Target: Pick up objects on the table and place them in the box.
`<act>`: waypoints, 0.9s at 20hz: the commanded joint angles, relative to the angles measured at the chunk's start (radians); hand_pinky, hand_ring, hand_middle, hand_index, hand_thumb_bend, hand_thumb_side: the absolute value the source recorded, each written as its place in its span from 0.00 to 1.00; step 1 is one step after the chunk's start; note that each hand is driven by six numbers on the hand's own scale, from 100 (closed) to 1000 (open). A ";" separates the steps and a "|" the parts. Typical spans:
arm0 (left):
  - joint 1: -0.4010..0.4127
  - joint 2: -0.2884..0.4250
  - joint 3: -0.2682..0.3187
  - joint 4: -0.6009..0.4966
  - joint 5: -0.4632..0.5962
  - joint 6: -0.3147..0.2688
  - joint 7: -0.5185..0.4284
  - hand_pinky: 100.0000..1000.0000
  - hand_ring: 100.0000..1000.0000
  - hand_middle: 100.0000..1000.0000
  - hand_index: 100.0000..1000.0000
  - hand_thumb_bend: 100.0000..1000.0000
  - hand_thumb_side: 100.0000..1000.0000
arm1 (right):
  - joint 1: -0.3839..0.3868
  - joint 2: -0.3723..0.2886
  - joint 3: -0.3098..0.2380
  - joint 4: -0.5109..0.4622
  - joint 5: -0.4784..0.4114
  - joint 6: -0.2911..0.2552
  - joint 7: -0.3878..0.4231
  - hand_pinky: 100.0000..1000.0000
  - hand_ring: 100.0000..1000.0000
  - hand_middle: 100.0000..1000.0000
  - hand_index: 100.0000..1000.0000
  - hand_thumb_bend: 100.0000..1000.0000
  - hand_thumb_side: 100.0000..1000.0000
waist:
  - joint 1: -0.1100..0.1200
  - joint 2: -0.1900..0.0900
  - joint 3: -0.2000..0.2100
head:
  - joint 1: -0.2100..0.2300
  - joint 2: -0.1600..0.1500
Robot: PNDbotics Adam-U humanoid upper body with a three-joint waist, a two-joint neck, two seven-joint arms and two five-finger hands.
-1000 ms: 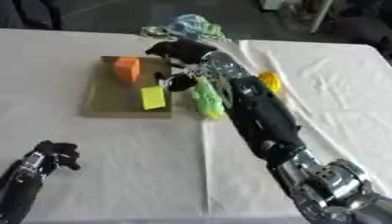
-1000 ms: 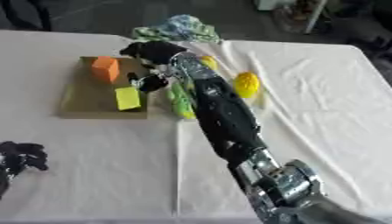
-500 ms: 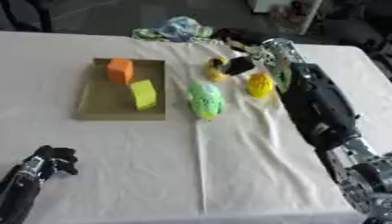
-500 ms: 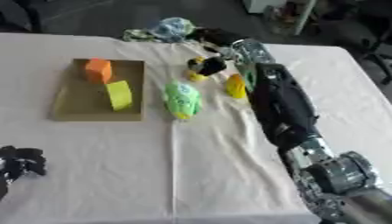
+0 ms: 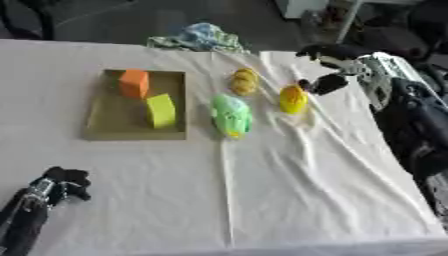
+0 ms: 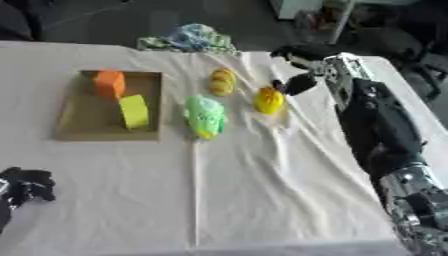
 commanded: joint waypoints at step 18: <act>-0.006 0.016 0.010 -0.015 -0.001 -0.002 0.006 0.77 0.49 0.54 0.69 0.00 1.00 | -0.035 0.066 -0.024 0.104 0.051 0.053 -0.029 0.83 0.88 0.93 1.00 0.00 0.44 | 0.007 -0.016 0.004 | -0.017 -0.003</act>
